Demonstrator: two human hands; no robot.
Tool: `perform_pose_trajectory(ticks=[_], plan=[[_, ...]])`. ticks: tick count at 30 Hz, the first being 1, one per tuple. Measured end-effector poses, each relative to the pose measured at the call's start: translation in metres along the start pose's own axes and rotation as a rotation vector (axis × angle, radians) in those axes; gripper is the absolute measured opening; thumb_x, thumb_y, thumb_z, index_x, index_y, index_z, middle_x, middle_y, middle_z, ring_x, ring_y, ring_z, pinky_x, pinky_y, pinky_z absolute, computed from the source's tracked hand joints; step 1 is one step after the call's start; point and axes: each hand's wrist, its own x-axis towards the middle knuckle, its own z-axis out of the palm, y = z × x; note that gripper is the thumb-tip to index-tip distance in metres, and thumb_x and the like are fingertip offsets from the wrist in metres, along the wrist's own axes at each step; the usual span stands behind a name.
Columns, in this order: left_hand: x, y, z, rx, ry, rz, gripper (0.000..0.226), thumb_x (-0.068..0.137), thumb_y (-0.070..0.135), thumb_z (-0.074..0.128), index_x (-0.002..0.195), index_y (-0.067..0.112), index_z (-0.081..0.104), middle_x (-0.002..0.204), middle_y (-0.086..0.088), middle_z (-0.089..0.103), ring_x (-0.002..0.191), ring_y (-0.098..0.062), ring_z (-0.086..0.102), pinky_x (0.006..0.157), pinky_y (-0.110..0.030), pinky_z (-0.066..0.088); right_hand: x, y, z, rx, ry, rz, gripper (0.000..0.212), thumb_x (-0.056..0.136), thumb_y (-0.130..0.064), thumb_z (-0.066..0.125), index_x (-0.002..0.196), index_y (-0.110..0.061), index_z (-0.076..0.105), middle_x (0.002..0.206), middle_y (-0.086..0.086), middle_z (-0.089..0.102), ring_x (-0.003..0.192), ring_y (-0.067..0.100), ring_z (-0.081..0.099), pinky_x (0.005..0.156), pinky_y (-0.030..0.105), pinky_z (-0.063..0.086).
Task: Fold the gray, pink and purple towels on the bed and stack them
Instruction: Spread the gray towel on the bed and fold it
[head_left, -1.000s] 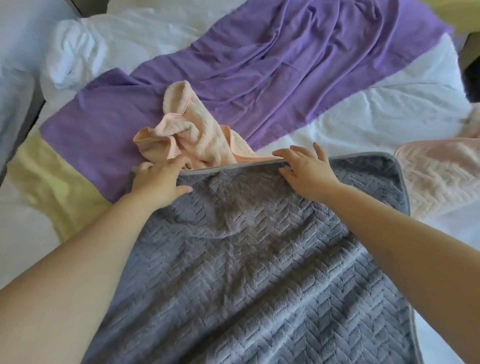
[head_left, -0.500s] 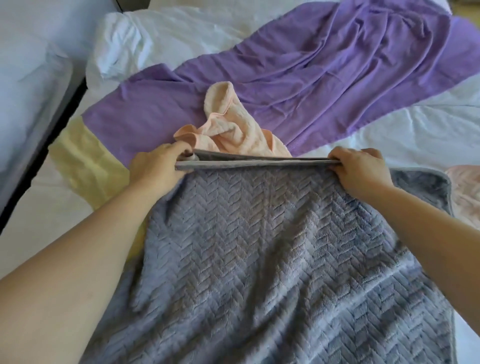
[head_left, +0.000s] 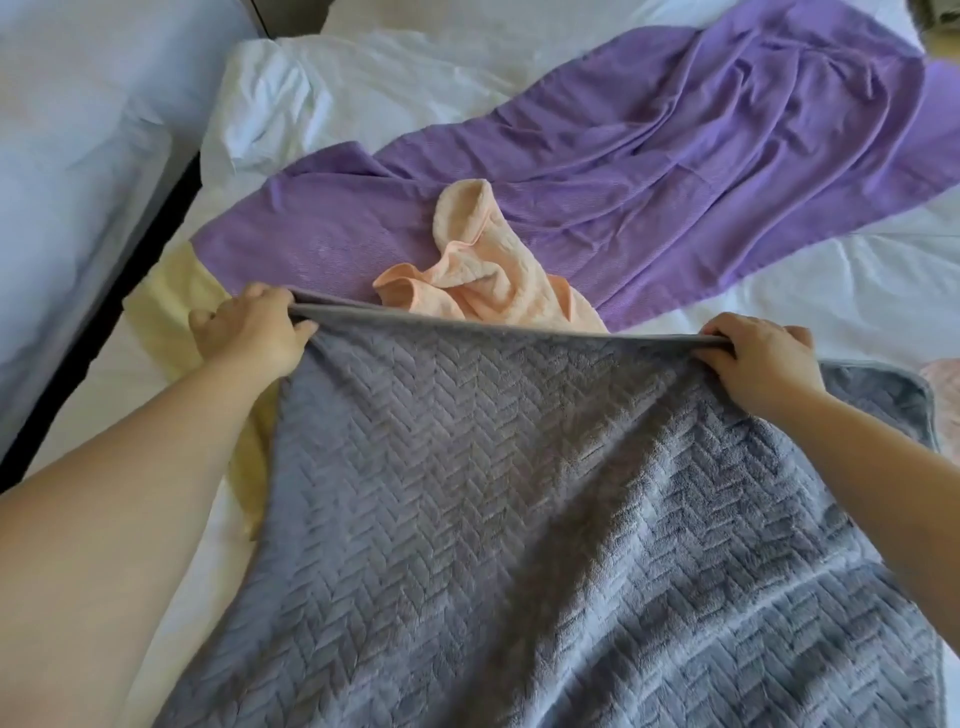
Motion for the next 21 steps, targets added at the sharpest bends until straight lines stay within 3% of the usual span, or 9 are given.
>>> perform_pose_trajectory(ticks=[4, 6, 8, 11, 15, 18, 21], plan=[[0.011, 0.018, 0.002, -0.293, -0.129, -0.179, 0.068, 0.089, 0.049, 0.054, 0.137, 0.004, 0.038, 0.141, -0.019, 0.034, 0.127, -0.041, 0.041, 0.103, -0.049, 0.035, 0.004, -0.001, 0.006, 0.020, -0.027, 0.016, 0.015, 0.091, -0.036, 0.059, 0.099, -0.024, 0.061, 0.092, 0.004, 0.068, 0.089, 0.026, 0.058, 0.095, 0.040, 0.027], [0.011, 0.025, 0.008, -0.316, -0.184, -0.200, 0.070, 0.088, 0.046, 0.058, 0.138, 0.002, 0.037, 0.142, -0.021, 0.032, 0.128, -0.040, 0.041, 0.105, -0.047, 0.037, 0.004, 0.004, 0.010, 0.006, -0.096, 0.045, 0.019, 0.090, -0.043, 0.057, 0.100, -0.027, 0.058, 0.089, 0.000, 0.067, 0.086, 0.023, 0.060, 0.095, 0.039, 0.027], [0.007, 0.032, 0.011, -0.211, -0.129, -0.190, 0.064, 0.084, 0.041, 0.064, 0.133, 0.005, 0.044, 0.138, -0.018, 0.036, 0.124, -0.040, 0.044, 0.102, -0.046, 0.038, 0.002, 0.016, 0.010, -0.028, -0.143, 0.075, 0.025, 0.090, -0.048, 0.055, 0.105, -0.029, 0.056, 0.091, -0.002, 0.068, 0.089, 0.022, 0.060, 0.095, 0.038, 0.026], [-0.004, 0.053, 0.015, -0.068, 0.143, 0.049, 0.056, 0.073, 0.032, 0.075, 0.121, 0.014, 0.053, 0.139, -0.011, 0.038, 0.121, -0.039, 0.042, 0.099, -0.045, 0.032, -0.002, 0.042, 0.002, -0.131, -0.179, 0.098, 0.029, 0.090, -0.048, 0.055, 0.113, -0.030, 0.056, 0.103, -0.001, 0.067, 0.102, 0.024, 0.057, 0.100, 0.040, 0.023], [-0.020, 0.112, 0.025, -0.199, 0.052, 0.582, 0.050, 0.084, 0.045, 0.062, 0.130, 0.029, 0.048, 0.144, 0.004, 0.043, 0.127, -0.030, 0.040, 0.102, -0.047, 0.031, -0.015, 0.081, -0.014, -0.220, -0.225, 0.160, 0.023, 0.093, -0.031, 0.053, 0.114, -0.036, 0.057, 0.114, -0.004, 0.064, 0.109, 0.022, 0.053, 0.104, 0.040, 0.018], [-0.031, 0.157, 0.033, -0.204, -0.032, 0.654, 0.046, 0.094, 0.049, 0.043, 0.138, 0.036, 0.040, 0.143, 0.005, 0.047, 0.131, -0.025, 0.038, 0.104, -0.044, 0.022, -0.027, 0.105, -0.024, -0.279, -0.204, 0.188, 0.023, 0.091, -0.027, 0.054, 0.112, -0.033, 0.061, 0.116, 0.000, 0.060, 0.112, 0.025, 0.051, 0.106, 0.040, 0.015], [-0.039, 0.184, 0.036, -0.157, -0.034, 0.683, 0.039, 0.099, 0.044, 0.034, 0.134, 0.034, 0.047, 0.139, 0.003, 0.052, 0.129, -0.024, 0.041, 0.108, -0.045, 0.014, -0.038, 0.117, -0.037, -0.306, -0.171, 0.177, 0.017, 0.089, -0.032, 0.058, 0.105, -0.028, 0.061, 0.114, 0.003, 0.058, 0.114, 0.028, 0.050, 0.109, 0.042, 0.015]])
